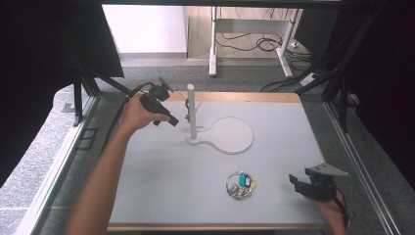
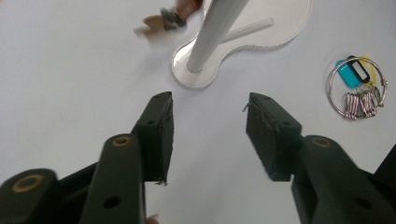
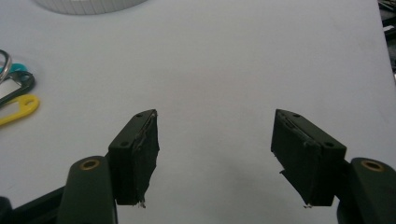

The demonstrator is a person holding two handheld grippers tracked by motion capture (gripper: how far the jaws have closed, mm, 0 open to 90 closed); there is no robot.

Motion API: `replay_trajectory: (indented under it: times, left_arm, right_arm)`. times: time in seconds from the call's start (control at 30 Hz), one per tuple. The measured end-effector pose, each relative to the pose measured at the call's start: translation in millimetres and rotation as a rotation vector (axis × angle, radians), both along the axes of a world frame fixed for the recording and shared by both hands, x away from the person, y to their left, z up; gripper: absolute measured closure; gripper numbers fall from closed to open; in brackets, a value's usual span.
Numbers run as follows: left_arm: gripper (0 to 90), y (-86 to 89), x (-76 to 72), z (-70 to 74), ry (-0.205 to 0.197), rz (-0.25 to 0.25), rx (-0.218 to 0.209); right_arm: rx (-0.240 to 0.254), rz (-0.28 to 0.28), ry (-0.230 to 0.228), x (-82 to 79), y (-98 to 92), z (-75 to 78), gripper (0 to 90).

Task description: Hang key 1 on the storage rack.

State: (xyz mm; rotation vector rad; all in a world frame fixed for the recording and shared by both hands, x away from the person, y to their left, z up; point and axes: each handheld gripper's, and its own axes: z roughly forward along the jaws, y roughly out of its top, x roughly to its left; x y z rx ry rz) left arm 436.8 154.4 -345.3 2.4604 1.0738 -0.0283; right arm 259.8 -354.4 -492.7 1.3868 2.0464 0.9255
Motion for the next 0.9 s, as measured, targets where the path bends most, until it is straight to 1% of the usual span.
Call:
replay_trajectory:
  times: [0.07, 0.13, 0.2, 0.27, 0.3, 0.33, 0.4, 0.47, 0.6, 0.73, 0.77, 0.83, 0.9]
  left_arm:
    - [47.0, 2.2, -8.4, 0.2, -0.02, 0.006, -0.013]
    - [44.3, 3.5, -17.0, -0.4, -0.026, 0.006, -0.011]
    - [42.0, 3.4, -25.5, -1.0, -0.041, -0.001, -0.018]
    - [41.4, 2.9, -37.2, -1.9, -0.064, -0.008, -0.046]
    - [41.2, 2.8, -40.7, -2.5, -0.07, -0.015, -0.05]
    - [41.2, 2.2, -46.5, -4.2, -0.082, -0.023, -0.044]
    - [41.8, 0.7, -55.7, -7.7, -0.093, -0.032, -0.018]
    - [41.9, -0.1, -64.1, -11.4, -0.098, -0.044, -0.026]
    - [42.0, -0.6, -78.5, -17.9, -0.124, -0.062, -0.014]
    - [41.9, -0.2, -94.0, -26.9, -0.145, -0.08, -0.029]
    - [41.9, -0.5, -98.8, -30.6, -0.156, -0.078, -0.035]
    - [41.9, -0.1, -105.4, -34.9, -0.162, -0.078, -0.037]
    - [41.9, 2.9, -114.2, -39.4, -0.166, -0.077, -0.059]
  right_arm:
    - [0.0, 0.009, -0.003, -0.3, 1.8, 0.6, 31.9]
    - [-0.002, 0.016, -0.006, -0.5, 3.1, 0.9, 31.8]
    - [-0.001, 0.018, -0.004, -0.6, 4.6, 0.9, 31.6]
    - [-0.002, 0.024, -0.005, -0.4, 6.1, 0.8, 31.5]
    - [0.0, 0.025, -0.005, -0.3, 6.8, 0.9, 31.5]
    - [0.003, 0.024, -0.005, -0.3, 7.2, 1.1, 31.5]
    - [0.004, 0.027, -0.006, -0.5, 8.4, 1.5, 31.5]
    - [0.003, 0.031, -0.01, -0.7, 9.1, 1.9, 31.5]
    - [-0.001, 0.04, -0.01, -0.4, 10.6, 2.3, 31.5]
    - [-0.004, 0.056, -0.015, -0.9, 13.7, 2.7, 31.6]
    - [-0.003, 0.059, -0.012, -1.0, 14.6, 2.9, 31.5]
    - [-0.008, 0.072, -0.011, -1.1, 16.9, 2.6, 31.5]
    - [-0.012, 0.082, -0.009, -1.4, 18.8, 2.7, 31.5]
